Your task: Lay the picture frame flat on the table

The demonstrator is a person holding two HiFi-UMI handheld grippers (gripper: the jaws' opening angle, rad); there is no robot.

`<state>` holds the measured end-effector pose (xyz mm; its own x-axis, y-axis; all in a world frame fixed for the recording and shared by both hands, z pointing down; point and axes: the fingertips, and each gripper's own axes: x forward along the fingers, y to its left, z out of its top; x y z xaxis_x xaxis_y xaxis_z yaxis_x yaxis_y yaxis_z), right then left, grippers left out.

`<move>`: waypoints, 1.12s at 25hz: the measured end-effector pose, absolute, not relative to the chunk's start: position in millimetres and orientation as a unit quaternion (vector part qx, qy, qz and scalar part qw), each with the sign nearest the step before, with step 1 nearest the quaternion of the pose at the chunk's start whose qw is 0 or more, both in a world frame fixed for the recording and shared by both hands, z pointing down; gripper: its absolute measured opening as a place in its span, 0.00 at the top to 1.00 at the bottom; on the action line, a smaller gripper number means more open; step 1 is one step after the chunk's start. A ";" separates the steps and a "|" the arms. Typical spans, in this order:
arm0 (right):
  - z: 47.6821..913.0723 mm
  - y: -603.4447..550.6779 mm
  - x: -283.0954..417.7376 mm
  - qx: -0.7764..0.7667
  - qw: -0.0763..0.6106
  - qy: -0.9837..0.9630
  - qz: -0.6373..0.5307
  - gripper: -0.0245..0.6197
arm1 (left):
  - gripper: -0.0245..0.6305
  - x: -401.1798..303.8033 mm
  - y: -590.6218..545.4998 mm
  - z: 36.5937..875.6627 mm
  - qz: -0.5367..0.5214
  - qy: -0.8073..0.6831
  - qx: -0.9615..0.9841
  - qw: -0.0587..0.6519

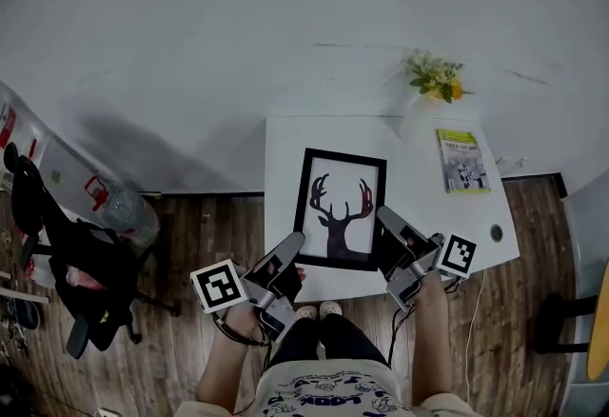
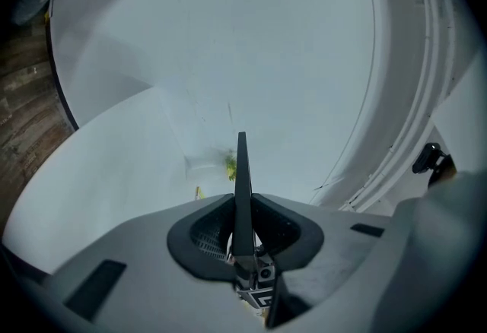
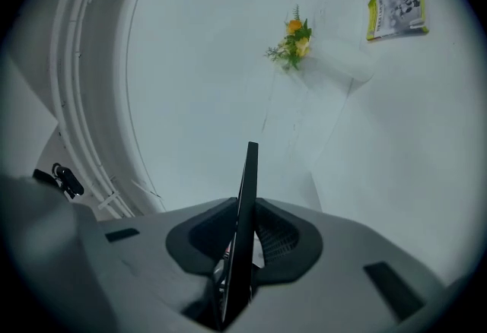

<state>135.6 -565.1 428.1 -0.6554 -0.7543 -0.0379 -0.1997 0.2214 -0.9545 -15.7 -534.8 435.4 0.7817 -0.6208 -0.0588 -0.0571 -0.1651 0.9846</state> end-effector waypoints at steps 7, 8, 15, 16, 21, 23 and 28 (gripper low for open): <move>458.4 -590.8 145.4 -0.315 0.236 0.729 -0.560 0.83 | 0.84 -3.5 -553.2 466.8 -0.228 -0.258 0.703 0.622; 463.4 -594.6 145.5 -0.314 0.231 0.729 -0.563 0.83 | 0.84 -3.3 -556.3 471.3 -0.227 -0.261 0.701 0.623; 509.5 -614.0 150.9 -0.308 0.210 0.705 -0.603 0.83 | 0.84 3.4 -573.3 509.9 -0.207 -0.287 0.680 0.642; 517.1 -616.2 152.1 -0.308 0.205 0.702 -0.608 0.83 | 0.84 4.9 -575.1 516.9 -0.202 -0.289 0.678 0.645; 551.3 -625.0 157.3 -0.316 0.186 0.684 -0.630 0.83 | 0.84 10.9 -583.4 550.0 -0.183 -0.299 0.664 0.661; 563.2 -629.2 158.8 -0.320 0.180 0.680 -0.635 0.83 | 0.84 12.9 -587.3 561.0 -0.179 -0.301 0.660 0.665; 595.3 -638.7 164.4 -0.335 0.154 0.671 -0.643 0.83 | 0.83 17.1 -599.4 591.0 -0.166 -0.312 0.654 0.670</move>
